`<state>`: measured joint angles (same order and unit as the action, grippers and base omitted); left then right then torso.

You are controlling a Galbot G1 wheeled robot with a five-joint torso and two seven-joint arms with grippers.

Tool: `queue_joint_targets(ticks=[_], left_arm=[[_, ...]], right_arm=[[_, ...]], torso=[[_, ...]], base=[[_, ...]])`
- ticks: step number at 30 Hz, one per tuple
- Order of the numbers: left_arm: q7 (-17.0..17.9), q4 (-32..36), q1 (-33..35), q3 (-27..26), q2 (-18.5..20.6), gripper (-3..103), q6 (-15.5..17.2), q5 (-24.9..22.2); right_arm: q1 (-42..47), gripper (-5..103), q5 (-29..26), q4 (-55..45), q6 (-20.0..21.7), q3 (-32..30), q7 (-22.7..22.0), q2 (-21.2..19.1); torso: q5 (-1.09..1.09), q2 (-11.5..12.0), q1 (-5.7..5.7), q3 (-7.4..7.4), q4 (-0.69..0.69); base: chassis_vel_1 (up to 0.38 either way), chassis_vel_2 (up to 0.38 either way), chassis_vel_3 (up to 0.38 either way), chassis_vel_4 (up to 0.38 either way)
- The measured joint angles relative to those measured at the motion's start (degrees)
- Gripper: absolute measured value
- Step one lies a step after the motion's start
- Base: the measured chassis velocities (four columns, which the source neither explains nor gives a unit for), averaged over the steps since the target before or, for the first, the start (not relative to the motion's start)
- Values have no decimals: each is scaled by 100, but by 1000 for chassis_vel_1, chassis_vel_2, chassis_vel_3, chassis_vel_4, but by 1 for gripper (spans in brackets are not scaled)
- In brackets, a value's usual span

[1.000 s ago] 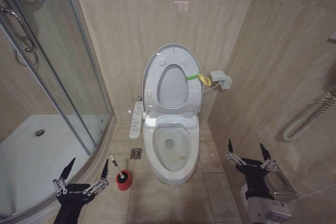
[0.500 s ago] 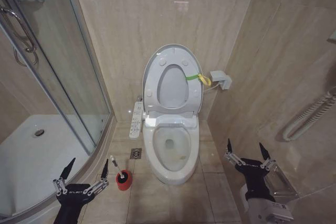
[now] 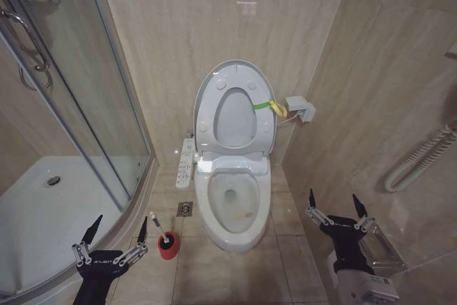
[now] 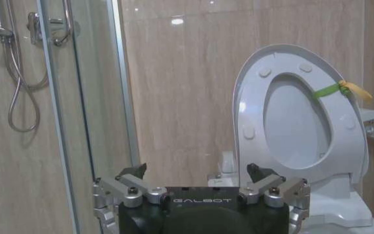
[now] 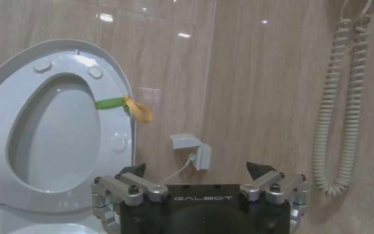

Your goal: Open the toilet lid, clean the toilet bowl with a toilet brush, close the toilet lid, and flush.

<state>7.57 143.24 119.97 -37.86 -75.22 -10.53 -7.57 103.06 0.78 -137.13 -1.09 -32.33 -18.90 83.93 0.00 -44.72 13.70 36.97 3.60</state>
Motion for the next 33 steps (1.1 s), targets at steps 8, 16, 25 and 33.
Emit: queue_joint_targets(ticks=[8, 16, 25, 33], left_arm=[[0, 0, 0, 0, 0, 100, 0, 0], [0, 0, 0, 0, 0, 100, 0, 0], [0, 0, 0, 0, 0, 100, 0, 0], [0, 0, 0, 0, 0, 100, 0, 0]], right_arm=[[0, 100, -3, 0, 2, 0, 0, -1], [0, 100, -4, 0, 2, 0, -1, -2], [-1, 100, -4, 0, 2, 0, -2, -2], [-1, 100, -4, 2, 2, 0, -2, -2]], torso=[[0, 0, 0, 0, 0], [0, 0, 0, 0, 0], [0, 0, 0, 0, 0], [0, 0, 0, 0, 0]], base=[[0, 0, 0, 0], [0, 0, 0, 0], [0, 0, 0, 0], [0, 0, 0, 0]])
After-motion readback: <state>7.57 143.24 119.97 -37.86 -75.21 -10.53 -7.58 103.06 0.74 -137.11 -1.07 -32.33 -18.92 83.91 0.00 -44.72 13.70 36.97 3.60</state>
